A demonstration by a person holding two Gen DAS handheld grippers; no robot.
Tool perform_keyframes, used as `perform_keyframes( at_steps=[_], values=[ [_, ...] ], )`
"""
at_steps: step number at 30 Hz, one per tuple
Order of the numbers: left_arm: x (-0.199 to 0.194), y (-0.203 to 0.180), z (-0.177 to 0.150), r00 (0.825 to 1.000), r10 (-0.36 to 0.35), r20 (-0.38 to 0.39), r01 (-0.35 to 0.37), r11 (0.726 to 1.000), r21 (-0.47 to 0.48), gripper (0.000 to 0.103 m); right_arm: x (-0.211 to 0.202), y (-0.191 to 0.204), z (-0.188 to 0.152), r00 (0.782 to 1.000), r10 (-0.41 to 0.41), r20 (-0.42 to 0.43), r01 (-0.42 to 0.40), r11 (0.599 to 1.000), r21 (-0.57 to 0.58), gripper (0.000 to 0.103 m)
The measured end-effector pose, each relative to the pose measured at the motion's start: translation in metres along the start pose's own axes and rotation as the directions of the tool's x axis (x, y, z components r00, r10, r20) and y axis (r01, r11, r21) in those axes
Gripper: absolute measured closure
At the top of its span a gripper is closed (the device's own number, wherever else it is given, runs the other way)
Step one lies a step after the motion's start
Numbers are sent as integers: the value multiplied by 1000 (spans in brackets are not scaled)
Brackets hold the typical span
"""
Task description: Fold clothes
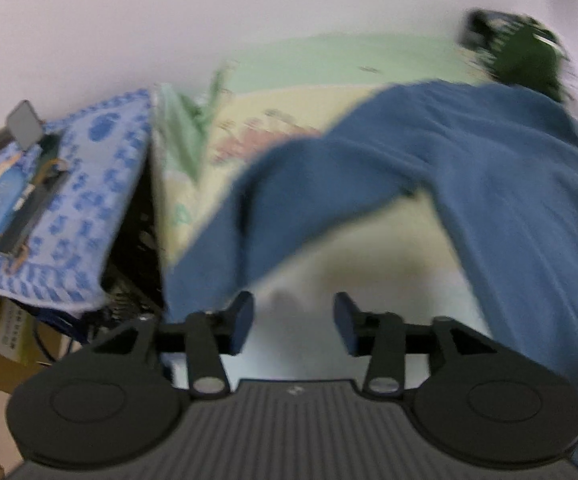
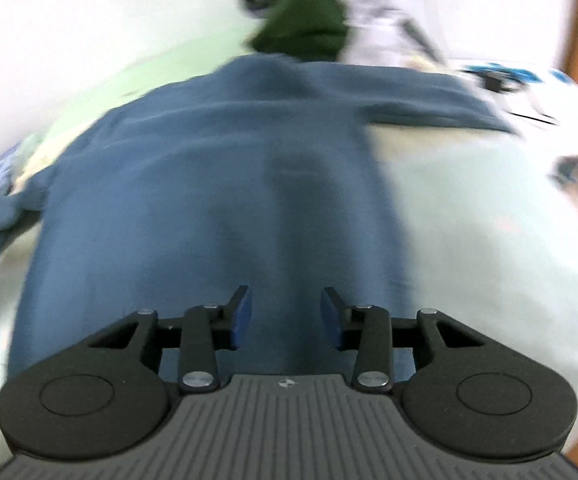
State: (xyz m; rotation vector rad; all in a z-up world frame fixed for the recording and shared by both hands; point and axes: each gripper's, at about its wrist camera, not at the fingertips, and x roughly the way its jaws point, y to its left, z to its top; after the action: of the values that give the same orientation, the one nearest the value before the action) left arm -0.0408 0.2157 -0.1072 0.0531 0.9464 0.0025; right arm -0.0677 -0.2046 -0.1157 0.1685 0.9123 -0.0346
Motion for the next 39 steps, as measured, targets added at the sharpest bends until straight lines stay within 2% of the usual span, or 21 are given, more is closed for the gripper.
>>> perform_keyframes(
  at_steps=[3, 5, 7, 9, 12, 15, 18, 20, 23, 26, 28, 31, 35, 39],
  values=[
    [-15, -26, -20, 993, -109, -39, 109, 994, 1, 44, -13, -26, -8, 999, -31, -39, 30, 999, -31, 50],
    [-17, -47, -34, 980, -183, -82, 182, 983, -9, 43, -16, -39, -14, 997, -22, -79, 18, 999, -45, 49],
    [-19, -74, -48, 966, -223, -128, 225, 974, 0, 44, -16, -49, -17, 992, 16, -122, -21, 999, -41, 49],
    [-24, -96, -58, 960, -234, -153, 240, 971, 23, 45, -15, -56, -20, 984, 76, -164, -81, 996, -24, 49],
    [-31, -120, -68, 948, -260, -185, 268, 963, 22, 46, -12, -58, -22, 974, 122, -192, -135, 989, -60, 49],
    [-36, -132, -71, 945, -261, -196, 268, 963, 10, 45, -6, -60, -26, 965, 152, -214, -177, 979, -102, 49],
    [-36, -142, -73, 949, -231, -215, 235, 972, -10, 45, -4, -63, -27, 960, 185, -211, -215, 969, -126, 49],
    [-45, -142, -73, 952, -229, -203, 226, 973, -36, 45, -5, -67, -24, 951, 222, -215, -251, 961, -117, 53],
    [-57, -143, -72, 954, -236, -186, 226, 972, -70, 36, -8, -78, -20, 948, 248, -199, -271, 957, -100, 54],
    [-64, -152, -70, 959, -231, -163, 222, 972, -71, 35, -3, -79, -20, 943, 254, -216, -282, 953, -109, 54],
    [-61, -161, -71, 962, -209, -174, 204, 978, -44, 35, 0, -79, -20, 939, 258, -226, -289, 950, -119, 53],
    [-49, -167, -76, 962, -181, -205, 176, 983, -41, 36, -2, -66, -26, 946, 252, -206, -294, 933, -208, 51],
    [-33, -166, -84, 948, -178, -263, 163, 984, -76, 43, -3, -56, -32, 954, 244, -174, -287, 914, -287, 52],
    [-36, -180, -86, 961, -152, -232, 150, 988, -23, 56, -5, -48, -40, 965, 223, -139, -259, 891, -372, 53]
  ],
)
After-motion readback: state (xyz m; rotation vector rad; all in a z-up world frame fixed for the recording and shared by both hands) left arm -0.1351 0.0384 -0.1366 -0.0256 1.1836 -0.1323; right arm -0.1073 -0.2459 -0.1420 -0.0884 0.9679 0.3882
